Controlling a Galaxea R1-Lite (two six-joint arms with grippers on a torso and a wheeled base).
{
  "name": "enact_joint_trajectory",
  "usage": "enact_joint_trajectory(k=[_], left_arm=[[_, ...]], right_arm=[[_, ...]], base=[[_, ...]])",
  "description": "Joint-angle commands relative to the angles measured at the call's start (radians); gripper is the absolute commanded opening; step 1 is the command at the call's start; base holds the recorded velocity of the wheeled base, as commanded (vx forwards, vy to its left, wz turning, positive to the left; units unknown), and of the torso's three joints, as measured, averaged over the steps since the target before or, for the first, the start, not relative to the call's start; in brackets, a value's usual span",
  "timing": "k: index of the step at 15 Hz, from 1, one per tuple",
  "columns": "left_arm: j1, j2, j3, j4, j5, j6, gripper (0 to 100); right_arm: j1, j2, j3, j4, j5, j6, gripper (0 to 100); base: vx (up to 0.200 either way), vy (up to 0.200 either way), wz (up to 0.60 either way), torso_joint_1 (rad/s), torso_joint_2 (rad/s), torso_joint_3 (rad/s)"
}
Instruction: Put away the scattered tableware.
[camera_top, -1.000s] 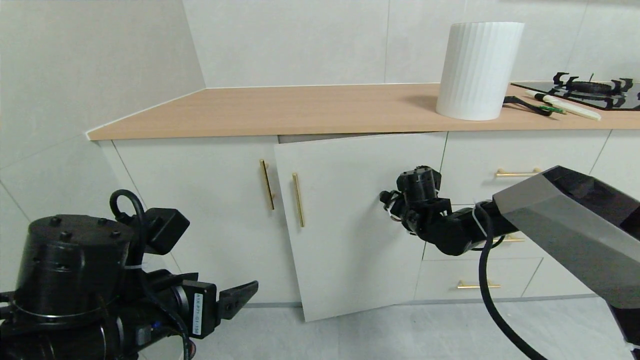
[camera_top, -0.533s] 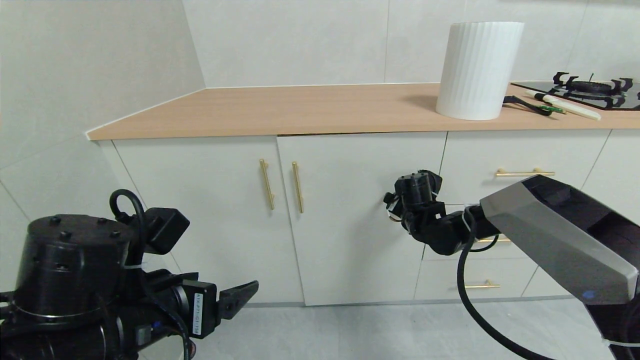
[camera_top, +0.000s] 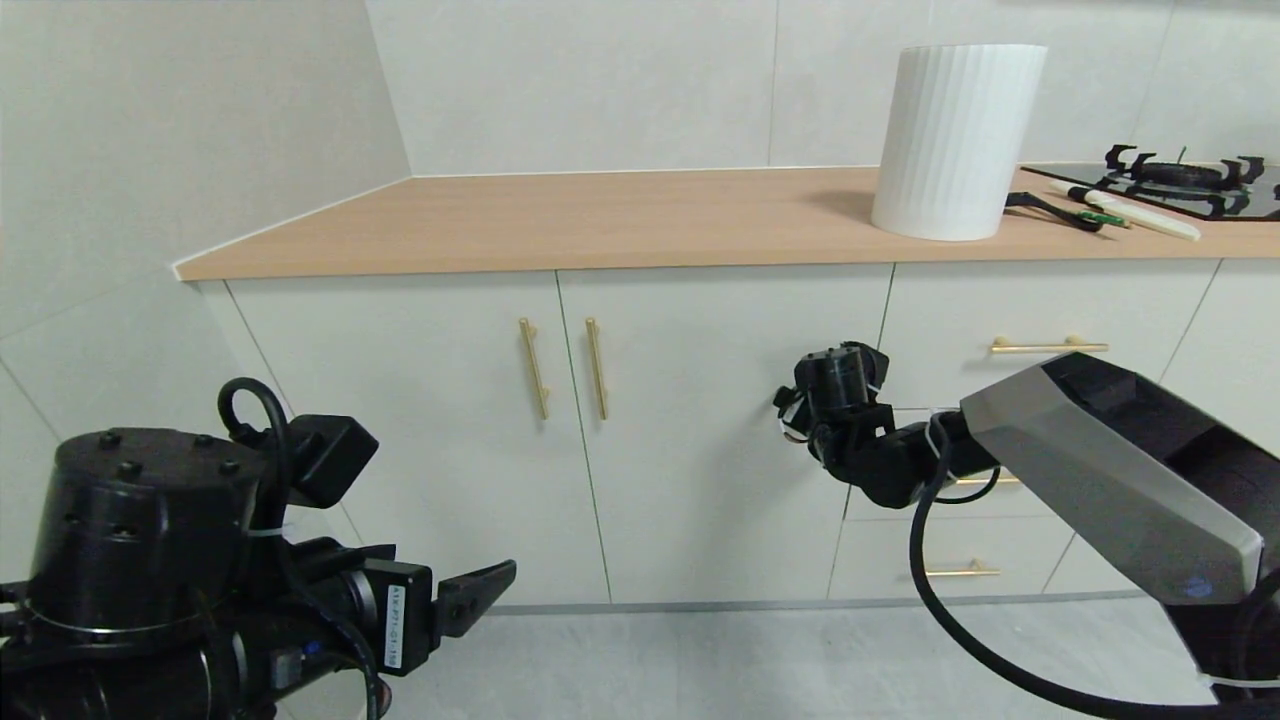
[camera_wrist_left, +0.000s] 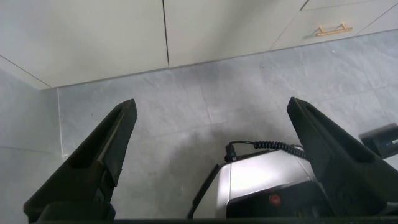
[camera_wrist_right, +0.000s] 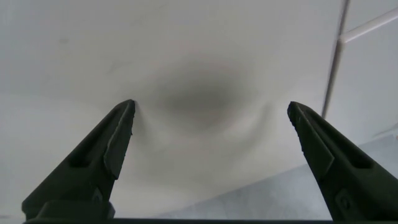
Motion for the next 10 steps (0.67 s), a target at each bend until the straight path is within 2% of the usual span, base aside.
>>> enact_joint_trajectory(k=[1, 3, 4, 8, 9, 10], left_arm=[[0.000, 0.000, 0.001, 0.000, -0.001, 0.000, 100], [0.000, 0.000, 0.001, 0.000, -0.001, 0.000, 100], [0.000, -0.002, 0.001, 0.000, -0.001, 0.000, 100], [0.000, -0.002, 0.001, 0.000, -0.001, 0.000, 100], [0.000, -0.003, 0.001, 0.000, -0.001, 0.000, 100], [0.000, -0.003, 0.001, 0.000, -0.001, 0.000, 100]], right_arm=[[-0.004, 0.002, 0.001, -0.004, -0.005, 0.001, 100], [-0.003, -0.021, 0.030, -0.004, -0.001, 0.001, 100], [0.002, -0.077, 0.090, -0.001, 0.022, 0.001, 100], [0.023, -0.403, 0.473, -0.003, 0.437, -0.040, 100], [0.023, -0.453, 0.530, -0.006, 0.506, -0.095, 100], [0.023, -0.468, 0.550, -0.009, 0.518, -0.126, 100]], base=[[0.000, 0.000, 0.00, 0.000, 0.00, 0.000], [0.000, 0.000, 0.00, 0.000, 0.00, 0.000], [0.000, 0.000, 0.00, 0.000, 0.00, 0.000], [0.000, 0.000, 0.00, 0.000, 0.00, 0.000], [0.000, 0.000, 0.00, 0.000, 0.00, 0.000], [0.000, 0.000, 0.00, 0.000, 0.00, 0.000]])
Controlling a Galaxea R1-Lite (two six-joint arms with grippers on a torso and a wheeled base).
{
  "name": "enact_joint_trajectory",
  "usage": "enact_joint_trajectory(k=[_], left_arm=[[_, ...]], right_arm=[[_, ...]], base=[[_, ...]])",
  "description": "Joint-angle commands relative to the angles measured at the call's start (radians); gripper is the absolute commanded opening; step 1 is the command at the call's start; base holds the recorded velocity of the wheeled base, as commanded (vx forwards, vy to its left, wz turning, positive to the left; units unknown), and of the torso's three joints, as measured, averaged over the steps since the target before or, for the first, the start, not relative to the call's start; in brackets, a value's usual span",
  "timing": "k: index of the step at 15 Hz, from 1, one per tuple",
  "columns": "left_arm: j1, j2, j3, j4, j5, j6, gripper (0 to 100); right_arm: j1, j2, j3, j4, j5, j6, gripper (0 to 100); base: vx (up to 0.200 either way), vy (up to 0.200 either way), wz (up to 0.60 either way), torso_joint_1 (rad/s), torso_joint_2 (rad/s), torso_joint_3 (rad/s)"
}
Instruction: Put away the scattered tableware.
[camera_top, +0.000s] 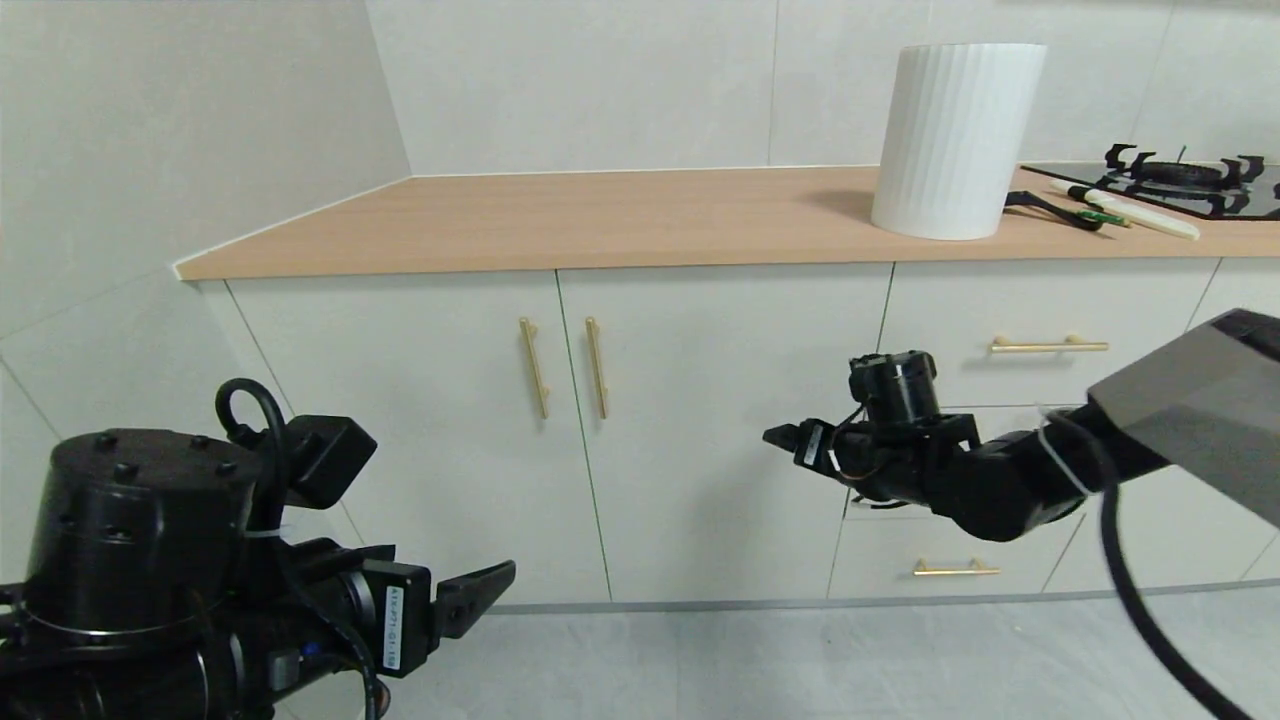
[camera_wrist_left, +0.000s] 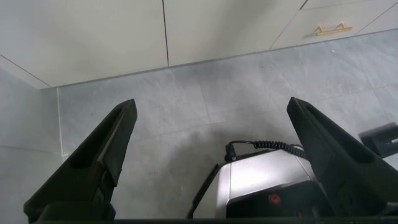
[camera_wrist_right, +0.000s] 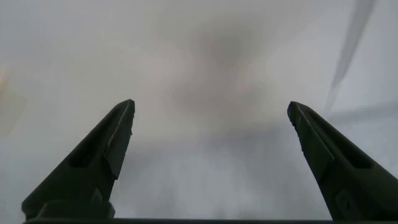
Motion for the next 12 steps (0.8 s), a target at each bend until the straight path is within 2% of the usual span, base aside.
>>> enact_joint_trajectory(k=[1, 3, 5, 6, 9, 10, 11, 12], left_arm=[[0.000, -0.002, 0.000, -0.001, 0.000, -0.001, 100], [0.000, -0.019, 0.003, -0.001, 0.002, 0.003, 100], [0.017, -0.071, 0.006, -0.001, 0.002, 0.029, 100], [0.038, -0.099, 0.006, -0.001, 0.002, 0.052, 100], [0.055, -0.197, 0.026, -0.001, 0.002, 0.062, 100], [0.089, -0.286, 0.052, 0.001, 0.002, 0.096, 100], [0.109, -0.335, 0.070, 0.002, 0.002, 0.128, 100], [0.157, -0.426, 0.096, 0.006, 0.003, 0.181, 100]], right_arm=[[0.005, -0.174, 0.119, -0.019, 0.034, -0.080, 100], [0.005, -0.283, 0.177, -0.025, 0.016, -0.126, 100], [0.001, -0.487, 0.292, -0.025, -0.022, -0.223, 100], [-0.002, -0.579, 0.343, -0.027, -0.067, -0.247, 100], [-0.002, -0.806, 0.459, -0.025, -0.187, -0.299, 100], [-0.003, -1.001, 0.550, -0.022, -0.237, -0.378, 100], [-0.022, -1.084, 0.585, -0.019, -0.234, -0.390, 100], [-0.077, -1.188, 0.633, -0.009, -0.222, -0.392, 100]], base=[[0.000, 0.000, 0.00, 0.000, 0.00, 0.000], [0.000, 0.000, 0.00, 0.000, 0.00, 0.000], [0.000, 0.000, 0.00, 0.000, 0.00, 0.000], [0.000, 0.000, 0.00, 0.000, 0.00, 0.000], [0.000, 0.000, 0.00, 0.000, 0.00, 0.000], [0.000, 0.000, 0.00, 0.000, 0.00, 0.000], [0.000, 0.000, 0.00, 0.000, 0.00, 0.000], [0.000, 0.000, 0.00, 0.000, 0.00, 0.000]])
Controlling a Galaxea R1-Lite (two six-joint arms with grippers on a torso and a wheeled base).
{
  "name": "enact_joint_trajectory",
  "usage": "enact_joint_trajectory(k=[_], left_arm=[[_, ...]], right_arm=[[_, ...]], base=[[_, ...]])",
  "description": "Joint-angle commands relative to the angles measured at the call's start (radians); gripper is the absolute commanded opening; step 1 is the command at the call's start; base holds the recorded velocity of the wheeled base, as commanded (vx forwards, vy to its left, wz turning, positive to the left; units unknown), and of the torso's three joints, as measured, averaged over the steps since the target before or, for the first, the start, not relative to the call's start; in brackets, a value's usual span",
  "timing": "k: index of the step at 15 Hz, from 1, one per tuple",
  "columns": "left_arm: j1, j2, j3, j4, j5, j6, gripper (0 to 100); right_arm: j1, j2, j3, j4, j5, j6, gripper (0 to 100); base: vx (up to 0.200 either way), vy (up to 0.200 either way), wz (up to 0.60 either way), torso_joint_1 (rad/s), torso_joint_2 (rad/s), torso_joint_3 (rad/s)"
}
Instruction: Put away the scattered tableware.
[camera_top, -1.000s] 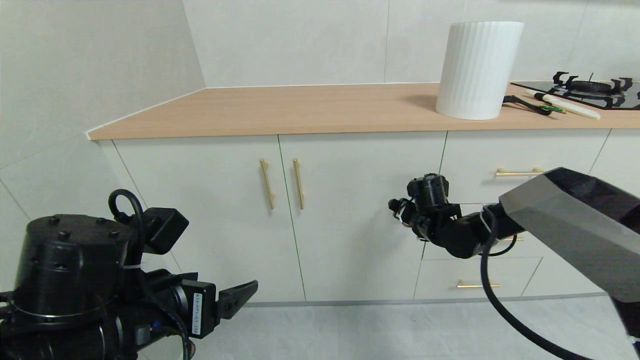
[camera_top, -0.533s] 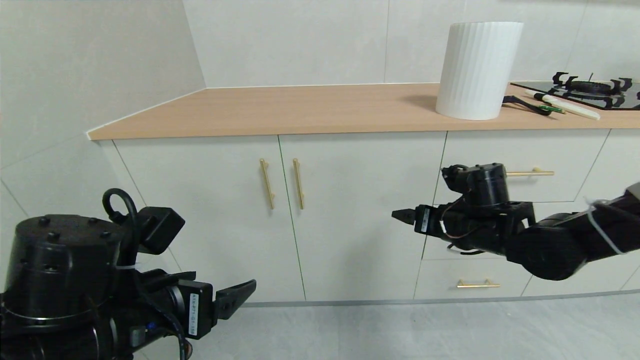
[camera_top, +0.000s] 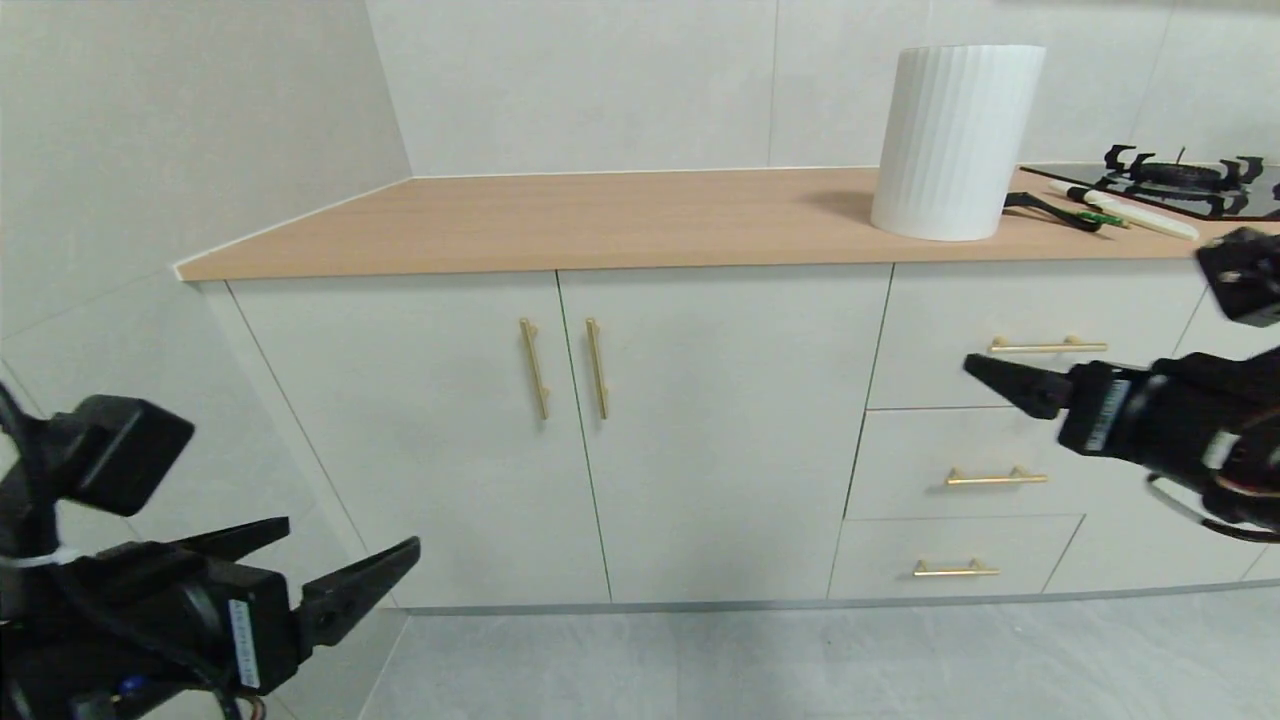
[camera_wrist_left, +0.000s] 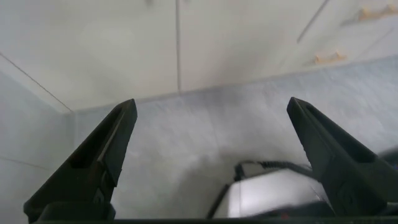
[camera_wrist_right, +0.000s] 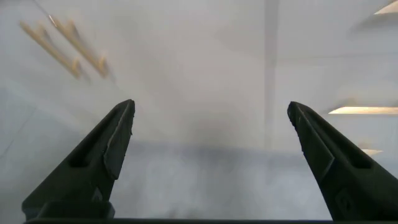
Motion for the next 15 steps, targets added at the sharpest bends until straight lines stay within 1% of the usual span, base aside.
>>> enact_joint_trajectory(k=[1, 2, 3, 5, 6, 7, 8, 9, 10, 11, 12, 13, 14, 15], left_arm=[[0.106, -0.257, 0.064, 0.004, 0.003, 0.087, 100], [0.112, -0.281, 0.069, 0.004, 0.001, 0.096, 100], [0.141, -0.445, 0.072, 0.063, 0.003, 0.129, 100], [0.149, -0.599, 0.058, 0.198, 0.005, 0.135, 100], [0.156, -0.674, 0.047, 0.252, 0.014, 0.144, 100], [0.196, -0.748, 0.036, 0.294, 0.023, 0.152, 100], [0.230, -0.803, 0.032, 0.304, 0.026, 0.166, 100], [0.265, -0.858, 0.018, 0.307, 0.032, 0.196, 100], [0.293, -0.892, 0.009, 0.312, 0.035, 0.212, 100], [0.308, -0.912, 0.001, 0.312, 0.037, 0.213, 100], [0.317, -0.939, -0.003, 0.314, 0.037, 0.213, 100], [0.340, -0.967, 0.001, 0.314, 0.044, 0.213, 100], [0.380, -0.968, 0.009, 0.312, 0.074, 0.208, 100], [0.397, -0.968, 0.010, 0.312, 0.120, 0.202, 100]], right_arm=[[-0.102, -0.415, 0.186, 0.026, -0.022, -0.059, 100], [-0.109, -0.434, 0.195, 0.029, -0.022, -0.061, 100], [-0.154, -0.587, 0.244, 0.073, -0.023, -0.105, 100], [-0.223, -0.753, 0.259, 0.164, -0.025, -0.180, 100], [-0.237, -0.840, 0.259, 0.211, -0.025, -0.219, 100], [-0.237, -0.942, 0.258, 0.274, -0.025, -0.263, 100], [-0.237, -1.011, 0.258, 0.332, -0.026, -0.295, 100], [-0.240, -1.083, 0.258, 0.408, -0.034, -0.325, 100], [-0.260, -1.158, 0.256, 0.493, -0.046, -0.337, 100], [-0.290, -1.199, 0.258, 0.535, -0.063, -0.335, 100], [-0.329, -1.198, 0.258, 0.538, -0.103, -0.315, 100], [-0.358, -1.199, 0.258, 0.538, -0.126, -0.303, 100], [-0.399, -1.222, 0.265, 0.550, -0.117, -0.306, 100], [-0.432, -1.264, 0.295, 0.575, -0.100, -0.314, 100]], base=[[0.000, 0.000, 0.00, 0.000, 0.00, 0.000], [0.000, 0.000, 0.00, 0.000, 0.00, 0.000], [0.000, 0.000, 0.00, 0.000, 0.00, 0.000], [0.000, 0.000, 0.00, 0.000, 0.00, 0.000], [0.000, 0.000, 0.00, 0.000, 0.00, 0.000], [0.000, 0.000, 0.00, 0.000, 0.00, 0.000], [0.000, 0.000, 0.00, 0.000, 0.00, 0.000], [0.000, 0.000, 0.00, 0.000, 0.00, 0.000], [0.000, 0.000, 0.00, 0.000, 0.00, 0.000], [0.000, 0.000, 0.00, 0.000, 0.00, 0.000], [0.000, 0.000, 0.00, 0.000, 0.00, 0.000], [0.000, 0.000, 0.00, 0.000, 0.00, 0.000], [0.000, 0.000, 0.00, 0.000, 0.00, 0.000], [0.000, 0.000, 0.00, 0.000, 0.00, 0.000]])
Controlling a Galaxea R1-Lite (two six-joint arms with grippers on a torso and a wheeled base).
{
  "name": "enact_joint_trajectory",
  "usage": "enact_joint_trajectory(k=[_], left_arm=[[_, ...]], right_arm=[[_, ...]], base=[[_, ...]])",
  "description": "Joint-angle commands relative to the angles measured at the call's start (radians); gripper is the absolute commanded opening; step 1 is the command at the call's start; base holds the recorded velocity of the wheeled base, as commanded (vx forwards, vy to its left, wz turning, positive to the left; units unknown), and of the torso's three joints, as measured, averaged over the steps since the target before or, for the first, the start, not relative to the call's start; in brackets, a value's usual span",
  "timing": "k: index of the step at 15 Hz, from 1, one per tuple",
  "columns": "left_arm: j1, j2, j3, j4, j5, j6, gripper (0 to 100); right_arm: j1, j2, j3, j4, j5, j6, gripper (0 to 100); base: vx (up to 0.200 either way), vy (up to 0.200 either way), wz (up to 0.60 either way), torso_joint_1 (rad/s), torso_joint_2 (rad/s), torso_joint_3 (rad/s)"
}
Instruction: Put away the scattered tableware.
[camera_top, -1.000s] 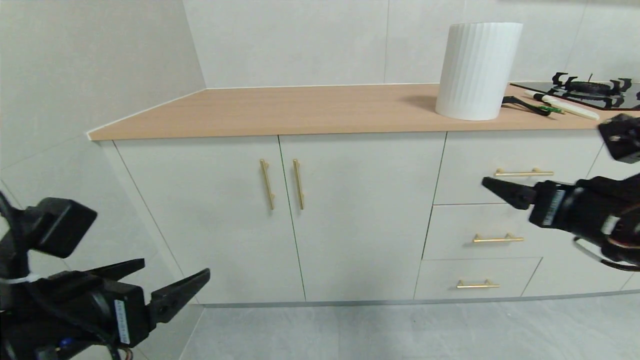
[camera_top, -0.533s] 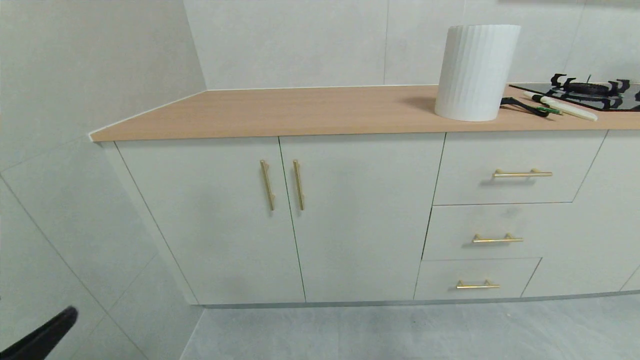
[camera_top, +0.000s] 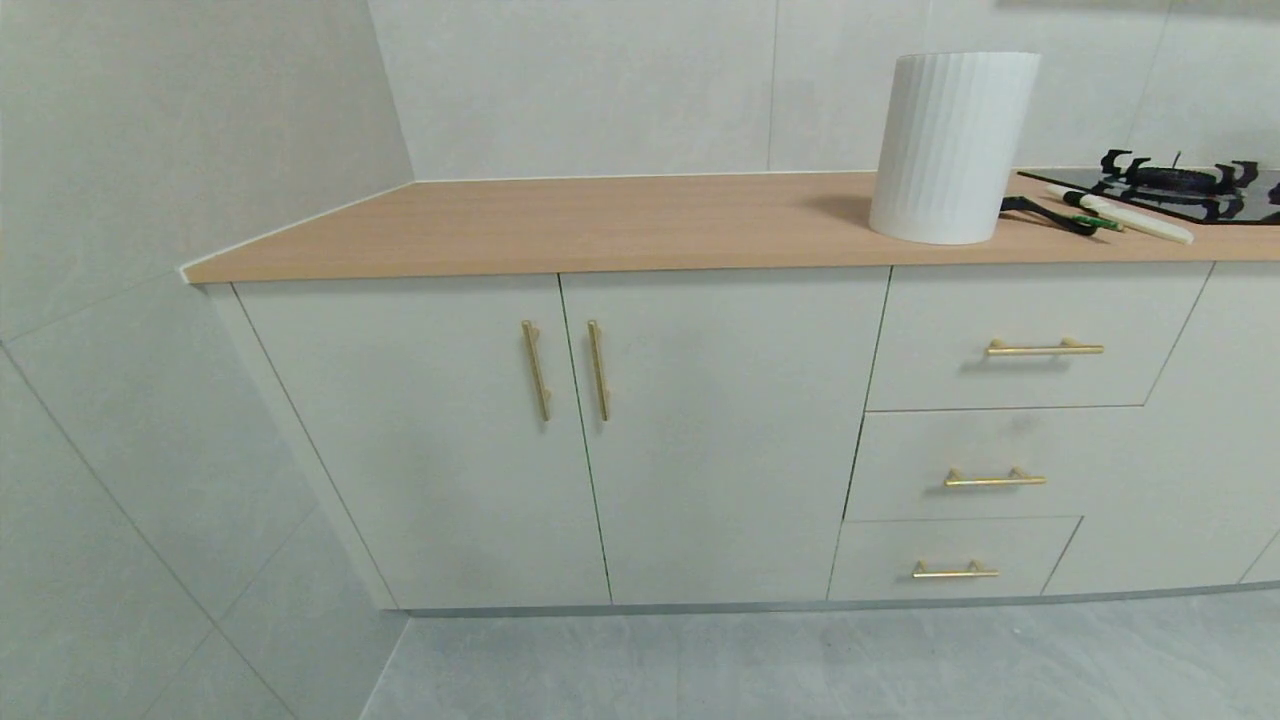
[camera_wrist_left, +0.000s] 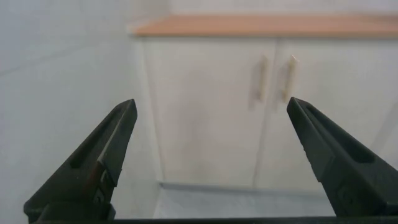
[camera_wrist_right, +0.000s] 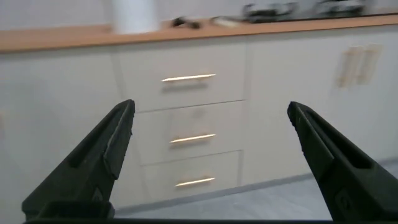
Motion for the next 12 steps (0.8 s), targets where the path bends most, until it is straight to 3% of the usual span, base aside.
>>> enact_joint_trajectory(k=[1, 2, 3, 4, 5, 6, 7, 8, 9, 10, 12], left_arm=[[0.087, -0.064, 0.010, 0.005, 0.015, 0.004, 100], [0.097, -0.084, 0.018, 0.007, 0.003, 0.007, 100], [0.126, -0.138, 0.084, 0.021, -0.043, 0.011, 100], [0.126, -0.138, 0.122, 0.018, -0.042, 0.010, 100], [0.126, -0.138, 0.213, -0.004, -0.025, 0.005, 100], [0.126, -0.138, 0.247, -0.019, -0.013, 0.007, 100], [0.126, -0.138, 0.320, -0.074, 0.003, 0.008, 100], [0.126, -0.138, 0.426, -0.191, 0.004, 0.013, 100], [0.126, -0.138, 0.503, -0.278, 0.000, 0.035, 100], [0.126, -0.138, 0.503, -0.216, -0.025, 0.011, 100], [0.126, -0.138, 0.503, -0.194, -0.108, -0.013, 100]], right_arm=[[-0.062, -0.112, 0.070, 0.035, 0.005, -0.015, 100], [-0.062, -0.112, 0.092, 0.033, 0.000, -0.010, 100], [-0.062, -0.112, 0.159, 0.030, -0.001, 0.019, 100], [-0.062, -0.112, 0.202, 0.030, 0.005, 0.025, 100], [-0.062, -0.112, 0.342, -0.016, 0.035, 0.027, 100], [-0.062, -0.112, 0.371, -0.062, 0.061, 0.027, 100], [-0.061, -0.112, 0.377, -0.099, 0.134, 0.051, 100], [-0.062, -0.112, 0.377, -0.072, 0.198, 0.082, 100], [-0.062, -0.110, 0.377, -0.053, 0.285, 0.077, 100], [-0.062, -0.110, 0.377, -0.023, 0.328, 0.071, 100], [-0.061, -0.110, 0.377, -0.030, 0.339, 0.054, 100]], base=[[0.000, 0.000, 0.00, 0.000, 0.00, 0.000], [0.000, 0.000, 0.00, 0.000, 0.00, 0.000], [0.000, 0.000, 0.00, 0.000, 0.00, 0.000], [0.000, 0.000, 0.00, 0.000, 0.00, 0.000], [0.000, 0.000, 0.00, 0.000, 0.00, 0.000], [0.000, 0.000, 0.00, 0.000, 0.00, 0.000], [0.000, 0.000, 0.00, 0.000, 0.00, 0.000], [0.000, 0.000, 0.00, 0.000, 0.00, 0.000], [0.000, 0.000, 0.00, 0.000, 0.00, 0.000], [0.000, 0.000, 0.00, 0.000, 0.00, 0.000], [0.000, 0.000, 0.00, 0.000, 0.00, 0.000]])
